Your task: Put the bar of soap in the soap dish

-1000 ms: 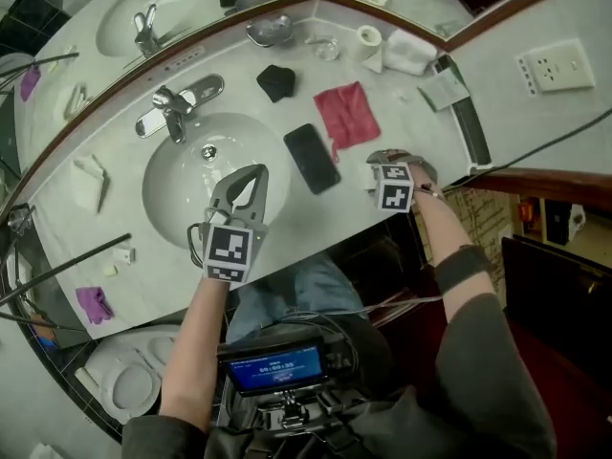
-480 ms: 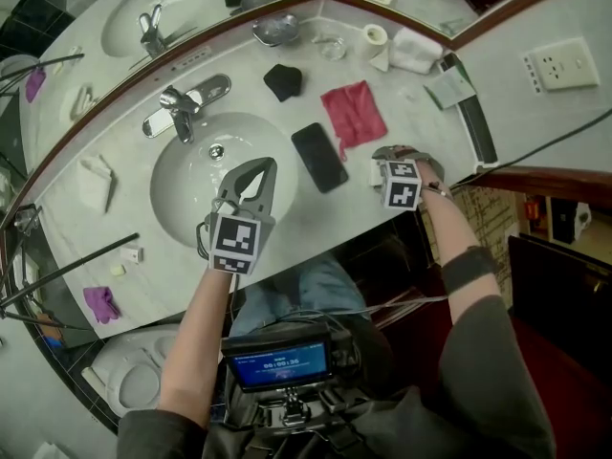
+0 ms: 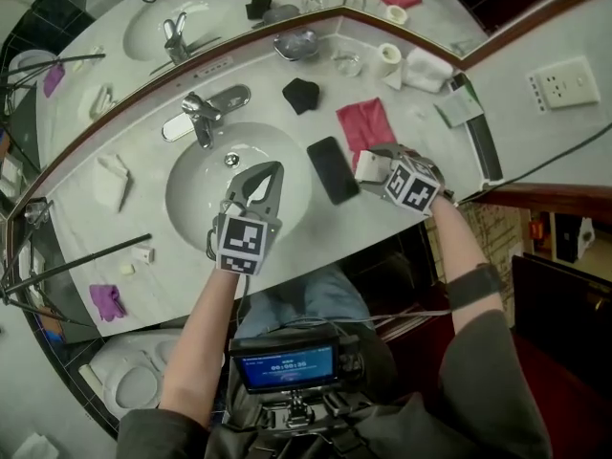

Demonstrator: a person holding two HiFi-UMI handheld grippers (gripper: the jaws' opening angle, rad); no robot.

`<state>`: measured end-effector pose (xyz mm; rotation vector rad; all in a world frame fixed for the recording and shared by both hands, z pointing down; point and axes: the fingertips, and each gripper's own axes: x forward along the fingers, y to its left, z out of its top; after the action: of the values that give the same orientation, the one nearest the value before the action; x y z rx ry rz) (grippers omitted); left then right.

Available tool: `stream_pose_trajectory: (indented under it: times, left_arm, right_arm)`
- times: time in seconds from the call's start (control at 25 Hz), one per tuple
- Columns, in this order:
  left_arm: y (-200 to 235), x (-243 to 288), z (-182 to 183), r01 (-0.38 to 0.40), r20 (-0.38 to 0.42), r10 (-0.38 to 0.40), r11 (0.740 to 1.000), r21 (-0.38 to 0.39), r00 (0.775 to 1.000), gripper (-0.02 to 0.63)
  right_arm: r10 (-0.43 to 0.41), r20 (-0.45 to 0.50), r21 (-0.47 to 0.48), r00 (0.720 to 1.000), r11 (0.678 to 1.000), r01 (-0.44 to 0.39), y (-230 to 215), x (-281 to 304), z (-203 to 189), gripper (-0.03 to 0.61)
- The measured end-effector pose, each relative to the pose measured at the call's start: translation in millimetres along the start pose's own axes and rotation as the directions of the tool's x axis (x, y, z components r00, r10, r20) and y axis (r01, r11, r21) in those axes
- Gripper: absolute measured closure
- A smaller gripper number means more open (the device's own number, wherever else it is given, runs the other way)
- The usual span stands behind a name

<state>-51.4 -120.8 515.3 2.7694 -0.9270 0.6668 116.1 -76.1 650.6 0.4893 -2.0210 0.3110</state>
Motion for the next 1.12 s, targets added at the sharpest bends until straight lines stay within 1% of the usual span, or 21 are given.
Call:
stream_pose_trajectory:
  times: [0.08,0.16,0.24,0.32,0.44,0.52,0.72,0.84,0.96,1.12]
  left_arm:
    - [5.0,-2.7,1.9,-0.012,0.005,0.012,1.000,-0.006,1.000,0.614]
    - [11.1,-5.0,3.7,-0.024,0.009,0.024,1.000,-0.011,1.000,0.614]
    - [17.2,-6.8,5.9,-0.034,0.015,0.034,0.999,-0.017,0.999,0.614]
    - [22.7,-8.0,8.2,-0.042,0.023,0.043,0.999,-0.023,0.999,0.614]
    - [31.9,-9.0,9.2,-0.058,0.024,0.059,0.998,-0.026,0.998,0.614]
    - [38.6,-7.5,9.5,-0.071,0.021,0.072,0.997,-0.027,0.997,0.614]
    - [57.4,1.4,14.4,-0.099,0.019,0.099,0.995,-0.027,0.995,0.614]
    - [71.9,8.7,20.1,-0.116,0.021,0.117,0.993,-0.024,0.993,0.614]
    - [88.1,17.9,28.3,-0.132,0.026,0.133,0.991,-0.015,0.991,0.614]
    - [110.2,29.9,37.9,-0.155,0.031,0.155,0.988,-0.014,0.987,0.614]
  right_arm:
    - [-0.014,0.106,0.036,0.994,0.999,0.010,-2.0,-11.3,32.0,0.236]
    - [-0.029,0.222,0.091,0.975,0.996,0.009,-4.9,-21.5,61.3,0.236]
    - [-0.049,0.322,0.140,0.946,0.990,0.004,-8.6,-30.7,85.5,0.236]
    - [-0.072,0.397,0.178,0.915,0.984,0.000,-13.5,-38.8,104.3,0.236]
    - [-0.119,0.486,0.228,0.866,0.974,0.006,-25.6,-45.0,125.1,0.236]
    - [-0.155,0.526,0.252,0.836,0.967,0.020,-34.8,-48.3,137.8,0.236]
    - [-0.239,0.560,0.276,0.793,0.957,0.094,-60.1,-47.5,172.6,0.235]
    - [-0.315,0.547,0.315,0.776,0.936,0.158,-84.2,-41.9,196.5,0.235]
    - [-0.415,0.502,0.382,0.759,0.893,0.237,-116.2,-34.0,215.7,0.235]
    - [-0.529,0.428,0.487,0.733,0.818,0.306,-154.7,-29.5,241.3,0.235]
